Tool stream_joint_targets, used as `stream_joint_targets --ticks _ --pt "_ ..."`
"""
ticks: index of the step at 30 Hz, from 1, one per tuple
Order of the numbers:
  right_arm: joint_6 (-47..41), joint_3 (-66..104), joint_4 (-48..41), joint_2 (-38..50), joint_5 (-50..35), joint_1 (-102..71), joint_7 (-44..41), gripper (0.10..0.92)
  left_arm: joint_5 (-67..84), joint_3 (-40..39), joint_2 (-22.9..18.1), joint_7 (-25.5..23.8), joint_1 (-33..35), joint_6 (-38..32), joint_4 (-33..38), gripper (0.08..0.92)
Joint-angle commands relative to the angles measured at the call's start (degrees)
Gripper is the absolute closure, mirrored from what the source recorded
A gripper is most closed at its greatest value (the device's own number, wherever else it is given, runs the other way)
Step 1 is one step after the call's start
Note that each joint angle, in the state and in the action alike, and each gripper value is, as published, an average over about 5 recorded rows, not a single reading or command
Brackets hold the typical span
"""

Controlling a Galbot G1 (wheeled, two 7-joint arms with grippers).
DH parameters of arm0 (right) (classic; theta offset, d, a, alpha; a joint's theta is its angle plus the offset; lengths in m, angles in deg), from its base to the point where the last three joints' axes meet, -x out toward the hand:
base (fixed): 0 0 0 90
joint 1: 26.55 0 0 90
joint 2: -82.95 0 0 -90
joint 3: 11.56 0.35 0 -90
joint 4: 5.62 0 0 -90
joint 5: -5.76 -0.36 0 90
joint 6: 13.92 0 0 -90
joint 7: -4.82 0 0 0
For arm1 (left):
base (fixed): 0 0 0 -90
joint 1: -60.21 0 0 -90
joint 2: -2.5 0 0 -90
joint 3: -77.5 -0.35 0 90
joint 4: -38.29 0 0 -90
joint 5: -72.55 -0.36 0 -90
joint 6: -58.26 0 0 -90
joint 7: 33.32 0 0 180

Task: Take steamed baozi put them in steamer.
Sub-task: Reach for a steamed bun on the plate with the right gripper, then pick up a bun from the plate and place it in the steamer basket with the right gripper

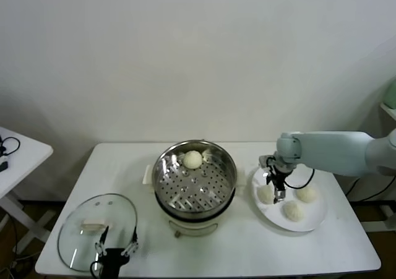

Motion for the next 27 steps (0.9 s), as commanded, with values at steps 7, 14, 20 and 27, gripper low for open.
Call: stream_joint_targets --ticks 7,14,20,27 --pt "-0.9 1.9 2.9 1.0 1.7 0.9 1.0 0.394 -0.1 -0.1 0.0 0.1 -0.1 -0.2 -0.1 0.177" --pt "0.9 -9.6 18.1 4.2 -7.9 26.0 -3.4 0.405 -0.4 -0.1 0.0 0.1 0.4 -0.1 1.0 0.177" --pt "1.6 -14.5 25.4 3.0 -18.4 45.9 -9.3 0.404 -0.7 -0.4 0.0 0.1 0.5 0.0 1.9 0.177" --pt "-1.6 -5.6 28.3 -2.4 -27.0 50.5 -8.4 0.406 -1.9 -1.3 0.2 0.0 1.0 -0.3 2.8 0.177"
